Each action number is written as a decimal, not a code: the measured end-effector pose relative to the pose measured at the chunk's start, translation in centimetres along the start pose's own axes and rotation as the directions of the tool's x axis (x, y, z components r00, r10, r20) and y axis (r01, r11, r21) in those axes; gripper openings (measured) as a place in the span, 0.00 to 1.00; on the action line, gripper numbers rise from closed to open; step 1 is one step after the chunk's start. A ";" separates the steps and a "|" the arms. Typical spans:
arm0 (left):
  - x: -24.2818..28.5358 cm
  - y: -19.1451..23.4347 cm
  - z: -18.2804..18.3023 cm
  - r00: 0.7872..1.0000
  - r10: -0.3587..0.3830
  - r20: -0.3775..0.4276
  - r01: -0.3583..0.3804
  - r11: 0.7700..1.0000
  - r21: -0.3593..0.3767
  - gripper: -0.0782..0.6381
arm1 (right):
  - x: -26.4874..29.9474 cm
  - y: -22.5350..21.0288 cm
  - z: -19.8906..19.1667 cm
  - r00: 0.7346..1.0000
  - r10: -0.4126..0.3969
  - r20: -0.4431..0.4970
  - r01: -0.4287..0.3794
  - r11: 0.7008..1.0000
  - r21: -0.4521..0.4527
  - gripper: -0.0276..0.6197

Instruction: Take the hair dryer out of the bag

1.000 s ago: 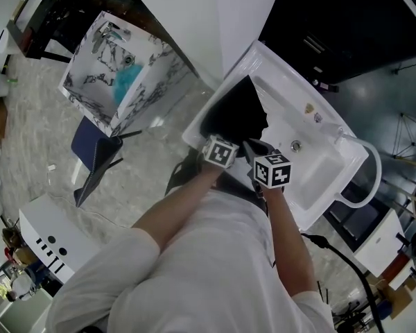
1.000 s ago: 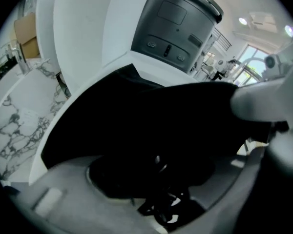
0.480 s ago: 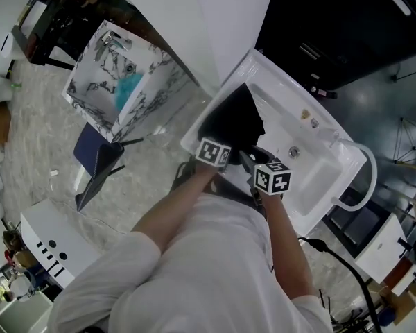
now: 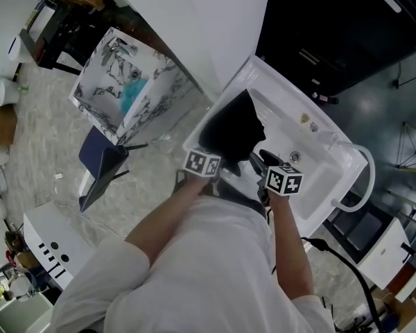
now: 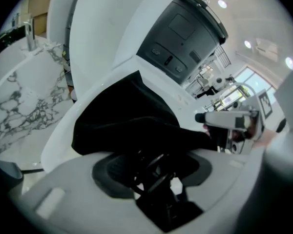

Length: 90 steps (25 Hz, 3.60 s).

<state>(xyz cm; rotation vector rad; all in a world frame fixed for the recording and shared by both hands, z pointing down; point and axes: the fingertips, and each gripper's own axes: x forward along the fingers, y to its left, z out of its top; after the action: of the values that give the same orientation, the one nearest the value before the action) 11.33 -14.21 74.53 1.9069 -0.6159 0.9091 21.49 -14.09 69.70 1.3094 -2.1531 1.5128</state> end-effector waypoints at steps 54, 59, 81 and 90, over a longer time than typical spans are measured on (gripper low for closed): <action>-17.0 4.3 -13.6 0.973 -0.163 0.166 0.191 0.966 -0.175 0.41 | 0.8 9.1 -7.4 0.999 -0.032 0.016 0.032 0.999 0.026 0.26; -19.1 4.4 -13.5 0.960 -0.176 0.220 0.213 0.964 -0.158 0.41 | 0.3 9.9 -8.1 0.998 -0.041 0.042 0.039 0.998 0.040 0.26; -20.7 -2.6 -7.3 0.871 -0.362 0.331 0.378 0.926 0.019 0.41 | -11.8 13.0 -11.9 0.947 -0.174 0.271 0.167 0.985 0.048 0.17; -20.9 -6.6 -7.1 0.854 -0.373 0.362 0.400 0.916 0.001 0.41 | -17.8 13.2 -11.4 0.902 -0.142 0.407 0.128 0.990 0.063 0.05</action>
<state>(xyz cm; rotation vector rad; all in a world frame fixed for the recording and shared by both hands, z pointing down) 1.00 -3.79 56.79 2.0435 -0.4369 0.2781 18.55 6.21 55.55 1.8922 -2.2132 1.3159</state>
